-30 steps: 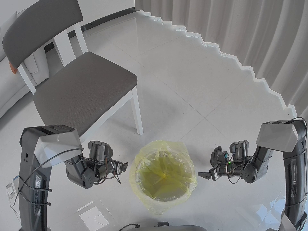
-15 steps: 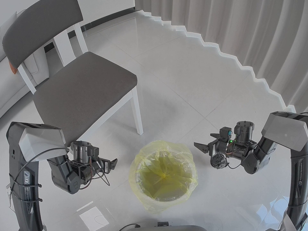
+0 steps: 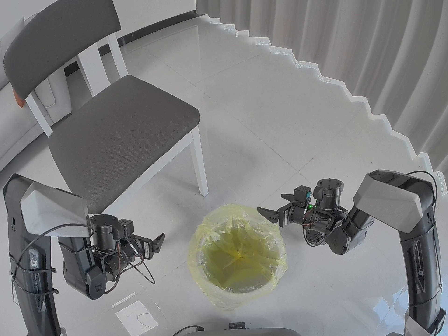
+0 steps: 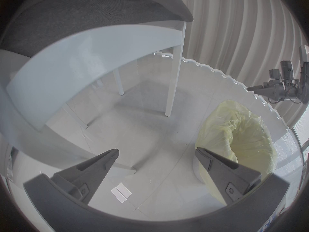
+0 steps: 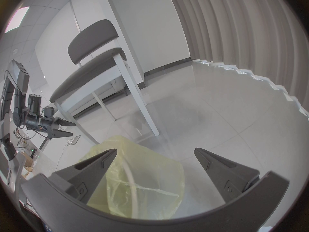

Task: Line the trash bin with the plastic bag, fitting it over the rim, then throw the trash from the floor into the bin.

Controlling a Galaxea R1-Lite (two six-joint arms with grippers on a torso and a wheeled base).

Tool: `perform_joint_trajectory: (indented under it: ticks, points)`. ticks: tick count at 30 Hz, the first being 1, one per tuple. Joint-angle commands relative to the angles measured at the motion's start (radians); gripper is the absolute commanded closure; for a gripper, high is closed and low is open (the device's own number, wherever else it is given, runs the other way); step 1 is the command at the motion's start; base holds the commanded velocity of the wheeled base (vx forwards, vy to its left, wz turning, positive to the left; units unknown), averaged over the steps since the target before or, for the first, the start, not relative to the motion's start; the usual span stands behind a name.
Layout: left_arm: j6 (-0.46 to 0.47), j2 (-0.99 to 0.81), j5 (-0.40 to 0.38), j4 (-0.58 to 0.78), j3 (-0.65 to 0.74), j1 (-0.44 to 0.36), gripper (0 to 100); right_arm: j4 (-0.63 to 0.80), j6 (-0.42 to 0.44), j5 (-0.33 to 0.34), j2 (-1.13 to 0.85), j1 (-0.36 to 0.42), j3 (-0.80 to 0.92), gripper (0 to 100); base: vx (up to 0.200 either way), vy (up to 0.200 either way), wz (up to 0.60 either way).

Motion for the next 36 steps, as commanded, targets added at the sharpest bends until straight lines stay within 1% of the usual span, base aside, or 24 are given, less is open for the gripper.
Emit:
perform_joint_trajectory:
  ticks: [1, 12, 14, 19, 20, 21, 22, 25, 36]
  points:
    - [-0.001, -0.001, 0.000, -0.028, 0.044, -0.003, 0, 0.016, -0.002, 0.001, 0.062, -0.002, -0.042, 0, 0.000, 0.000, 0.00]
    - [-0.002, -0.001, 0.002, -0.040, 0.055, -0.006, 0, 0.076, -0.006, 0.002, 0.093, -0.005, -0.058, 0, 0.000, 0.000, 0.00]
    - [-0.004, -0.002, 0.003, -0.041, 0.064, -0.006, 0, 0.094, -0.023, 0.004, 0.108, -0.006, -0.078, 0, 0.000, 0.000, 0.00]
    - [-0.002, -0.001, 0.003, -0.095, 0.098, -0.010, 0, 0.180, -0.029, 0.004, 0.111, -0.006, -0.113, 0, 0.000, 0.000, 0.00]
    - [-0.002, -0.004, 0.005, -0.095, 0.110, -0.013, 0, 0.228, -0.037, 0.004, 0.111, -0.006, -0.141, 0, 0.000, 0.000, 0.00]
    - [-0.002, -0.004, 0.005, -0.095, 0.110, -0.013, 0, 0.228, -0.037, 0.004, 0.111, -0.006, -0.141, 0, 0.000, 0.000, 0.00]
    - [-0.004, -0.007, 0.005, -0.095, 0.113, -0.013, 0, 0.282, -0.055, 0.002, 0.113, -0.006, -0.171, 0, 0.000, 0.000, 0.00]
    - [-0.004, -0.010, 0.005, -0.095, 0.112, -0.012, 0, 0.288, -0.078, 0.002, 0.114, -0.006, -0.182, 0, 0.000, 0.000, 0.00]
    - [-0.008, -0.005, 0.003, -0.095, 0.106, -0.018, 0, 0.265, -0.077, 0.002, 0.060, -0.014, -0.159, 0, 0.000, 0.000, 0.00]
